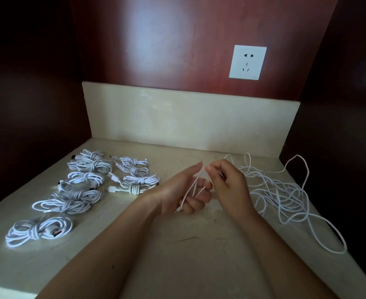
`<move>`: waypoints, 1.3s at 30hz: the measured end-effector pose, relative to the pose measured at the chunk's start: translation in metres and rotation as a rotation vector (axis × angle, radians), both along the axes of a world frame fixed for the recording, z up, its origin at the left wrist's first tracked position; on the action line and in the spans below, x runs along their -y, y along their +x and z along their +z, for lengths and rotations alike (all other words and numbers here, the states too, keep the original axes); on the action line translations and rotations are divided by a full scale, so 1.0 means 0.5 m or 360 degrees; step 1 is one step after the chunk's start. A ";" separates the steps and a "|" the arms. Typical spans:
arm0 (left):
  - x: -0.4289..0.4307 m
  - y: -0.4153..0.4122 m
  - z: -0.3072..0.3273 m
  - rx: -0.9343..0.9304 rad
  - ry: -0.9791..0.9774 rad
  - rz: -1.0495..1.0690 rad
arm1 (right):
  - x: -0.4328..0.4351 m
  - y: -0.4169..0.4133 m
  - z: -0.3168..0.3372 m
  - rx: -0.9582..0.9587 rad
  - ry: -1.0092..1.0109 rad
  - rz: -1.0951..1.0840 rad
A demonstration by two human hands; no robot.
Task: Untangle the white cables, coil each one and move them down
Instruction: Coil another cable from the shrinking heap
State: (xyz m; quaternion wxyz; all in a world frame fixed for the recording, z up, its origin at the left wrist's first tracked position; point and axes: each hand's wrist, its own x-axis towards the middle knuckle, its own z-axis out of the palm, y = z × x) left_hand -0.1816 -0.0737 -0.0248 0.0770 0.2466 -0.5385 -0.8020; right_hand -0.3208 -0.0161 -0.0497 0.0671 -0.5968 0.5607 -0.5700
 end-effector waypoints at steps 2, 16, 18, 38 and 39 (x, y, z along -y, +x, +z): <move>-0.006 0.000 0.000 -0.0013 -0.0156 0.0004 | 0.001 0.000 -0.001 0.0003 -0.0029 0.0023; 0.009 -0.011 -0.019 -0.0185 -0.1074 0.0998 | -0.004 0.006 -0.011 -0.0187 0.0100 -0.0155; 0.013 -0.012 -0.013 -0.0264 -0.0823 0.1021 | -0.003 0.013 -0.013 -0.0222 0.0128 -0.0151; 0.038 0.006 0.013 -0.0937 0.0243 0.1043 | -0.003 0.016 -0.020 -0.0617 0.0347 0.0107; 0.041 0.008 0.013 -0.0947 0.0257 0.1042 | -0.004 0.018 -0.019 -0.0655 0.0359 0.0129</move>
